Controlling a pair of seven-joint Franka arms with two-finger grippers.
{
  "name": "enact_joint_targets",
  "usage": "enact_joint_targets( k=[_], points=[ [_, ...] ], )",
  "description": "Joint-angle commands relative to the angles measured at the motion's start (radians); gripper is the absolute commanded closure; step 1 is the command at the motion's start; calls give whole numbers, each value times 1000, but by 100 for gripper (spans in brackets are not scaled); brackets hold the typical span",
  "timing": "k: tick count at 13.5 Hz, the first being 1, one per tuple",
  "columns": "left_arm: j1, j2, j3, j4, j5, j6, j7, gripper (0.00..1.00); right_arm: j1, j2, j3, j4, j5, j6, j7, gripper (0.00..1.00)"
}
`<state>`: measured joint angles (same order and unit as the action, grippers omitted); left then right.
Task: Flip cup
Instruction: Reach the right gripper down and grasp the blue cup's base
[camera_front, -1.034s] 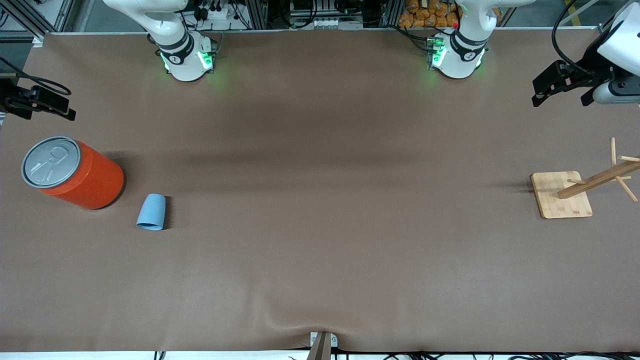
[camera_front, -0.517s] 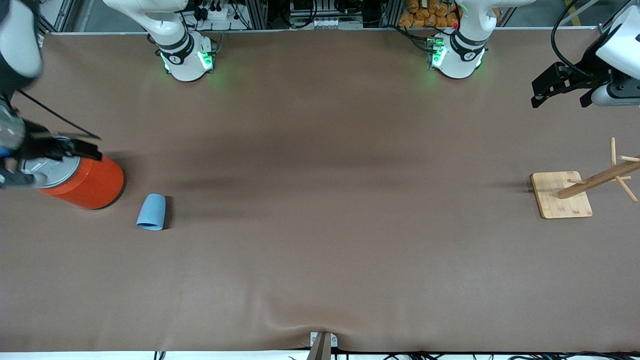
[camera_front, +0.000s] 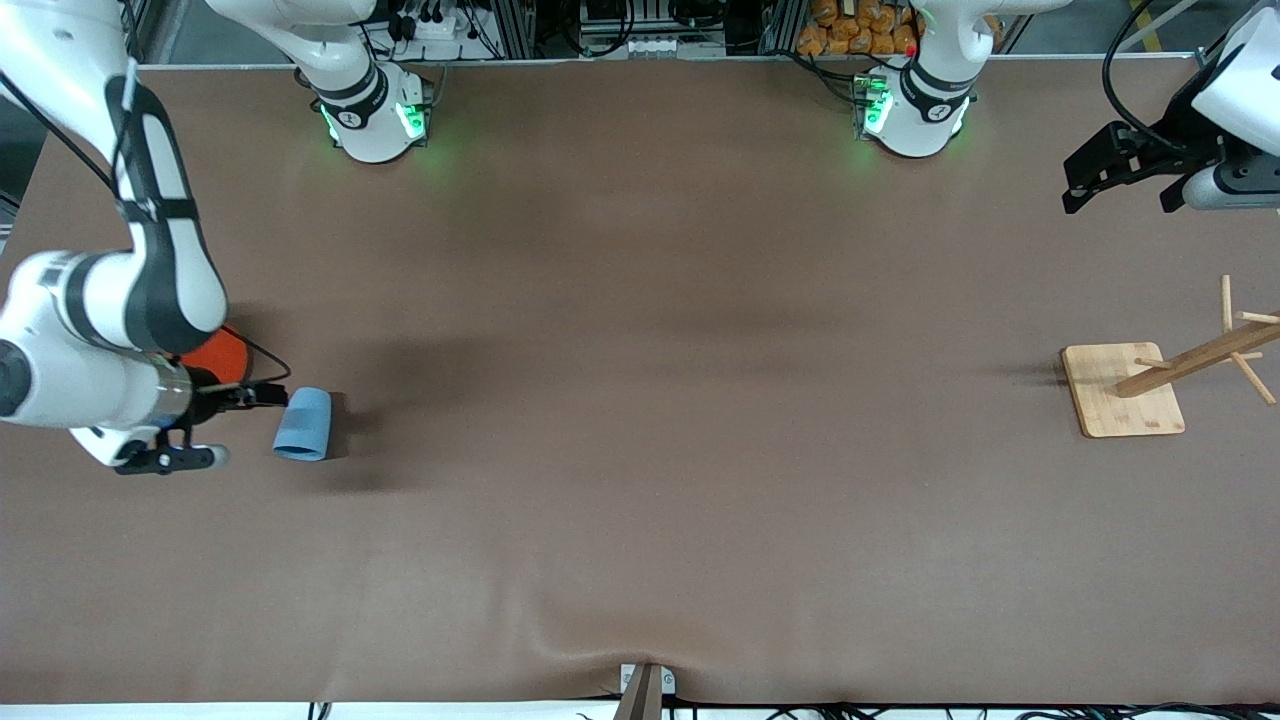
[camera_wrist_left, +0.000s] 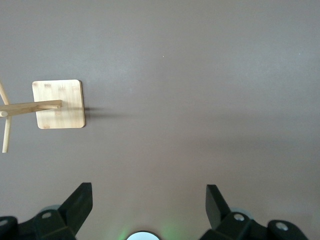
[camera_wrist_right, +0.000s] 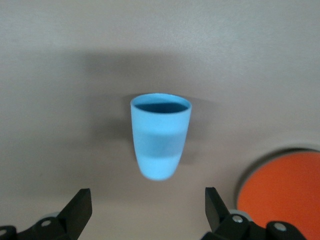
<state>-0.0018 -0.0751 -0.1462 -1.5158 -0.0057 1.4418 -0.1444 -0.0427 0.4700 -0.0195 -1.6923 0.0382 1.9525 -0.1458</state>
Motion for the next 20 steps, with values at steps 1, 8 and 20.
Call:
enact_joint_targets(
  k=[1,8,20],
  points=[
    [3,0,-10,19,-17,-12,0,0,-9,94,15,6,23,107,-14,0],
    [13,-23,1,19,-17,-24,22,0,-19,199,15,3,23,151,-86,0],
    [13,-28,-3,9,-16,-81,20,0,111,67,18,79,14,106,-470,40]
  ],
)
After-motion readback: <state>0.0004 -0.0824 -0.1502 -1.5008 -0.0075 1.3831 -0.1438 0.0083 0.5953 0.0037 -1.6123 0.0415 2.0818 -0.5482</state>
